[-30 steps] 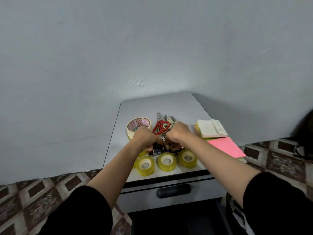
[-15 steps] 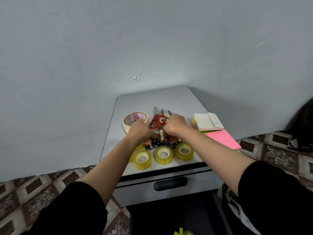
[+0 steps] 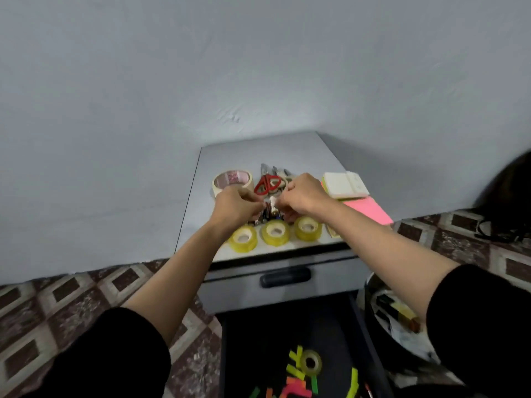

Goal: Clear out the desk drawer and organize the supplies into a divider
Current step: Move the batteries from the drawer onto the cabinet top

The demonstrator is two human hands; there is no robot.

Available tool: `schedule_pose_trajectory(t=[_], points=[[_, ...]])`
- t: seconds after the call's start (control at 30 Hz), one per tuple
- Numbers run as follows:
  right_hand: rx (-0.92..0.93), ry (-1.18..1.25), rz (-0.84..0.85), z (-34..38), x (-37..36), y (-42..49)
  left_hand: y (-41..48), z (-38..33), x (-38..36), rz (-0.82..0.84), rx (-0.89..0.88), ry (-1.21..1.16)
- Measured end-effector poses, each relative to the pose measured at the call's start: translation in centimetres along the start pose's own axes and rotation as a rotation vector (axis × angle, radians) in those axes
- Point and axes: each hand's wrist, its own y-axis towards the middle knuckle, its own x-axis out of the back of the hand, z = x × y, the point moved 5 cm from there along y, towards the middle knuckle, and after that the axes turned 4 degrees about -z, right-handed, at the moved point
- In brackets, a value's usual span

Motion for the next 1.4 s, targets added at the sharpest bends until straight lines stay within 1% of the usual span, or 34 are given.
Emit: schedule_pose_trajectory(t=[0.1,0.17,0.27,0.47,0.6,0.67,0.73,0.8,0.9,1.0,1.07,1.1,1.17,1.23,1.3,1.33,1.4], points=[[0.045,0.145,0.163,-1.7,-0.8,-4.6,-4.1,1.2,-0.5,0.074,-0.038,-0.094],[0.018,0.179,0.255,-4.5,-1.7,-7.5,-7.2,3.3,-1.3,0.150,-0.021,-0.109],[-0.069,0.159,0.350,-9.6,-3.6,-10.5,-10.8,7.7,-2.6,0.233,0.042,-0.099],[-0.253,0.062,0.494,-18.6,-6.9,-14.6,-15.8,17.3,-5.3,0.317,0.228,-0.025],[-0.294,-0.096,0.473,-22.9,-7.1,-14.2,-17.3,21.7,-6.5,0.359,0.313,0.000],[-0.286,-0.244,0.461,-25.1,-6.9,-13.5,-17.5,23.6,-7.1,0.379,0.347,0.014],[-0.285,-0.402,0.493,-27.3,-7.1,-13.1,-17.6,25.3,-7.8,0.401,0.373,0.039],[-0.280,-0.518,0.551,-28.9,-7.6,-13.2,-17.5,26.7,-8.4,0.450,0.404,0.051],[-0.219,-0.685,0.673,-30.4,-9.1,-13.3,-16.4,28.7,-8.8,0.509,0.462,0.043],[-0.160,-0.817,0.802,-31.6,-10.7,-13.6,-14.9,30.0,-8.7,0.513,0.495,0.024],[-0.120,-0.876,0.856,-32.1,-11.5,-13.9,-14.1,30.2,-8.9,0.504,0.472,0.053],[-0.105,-0.900,0.873,-32.3,-11.8,-14.0,-13.9,30.2,-9.2,0.511,0.433,0.106],[-0.092,-0.927,0.900,-32.6,-12.1,-14.0,-14.2,30.1,-10.1,0.585,0.286,0.336],[-0.102,-0.930,0.923,-32.9,-12.3,-14.0,-15.6,30.6,-11.6,0.737,0.172,0.578],[-0.117,-0.908,0.925,-32.8,-12.4,-13.8,-17.2,31.5,-12.5,0.864,0.138,0.780],[-0.124,-0.891,0.921,-32.7,-12.4,-13.7,-17.7,31.6,-12.7,0.891,0.114,0.878],[-0.125,-0.859,0.905,-32.4,-12.5,-13.6,-18.1,31.6,-12.9,0.857,0.071,1.050]])
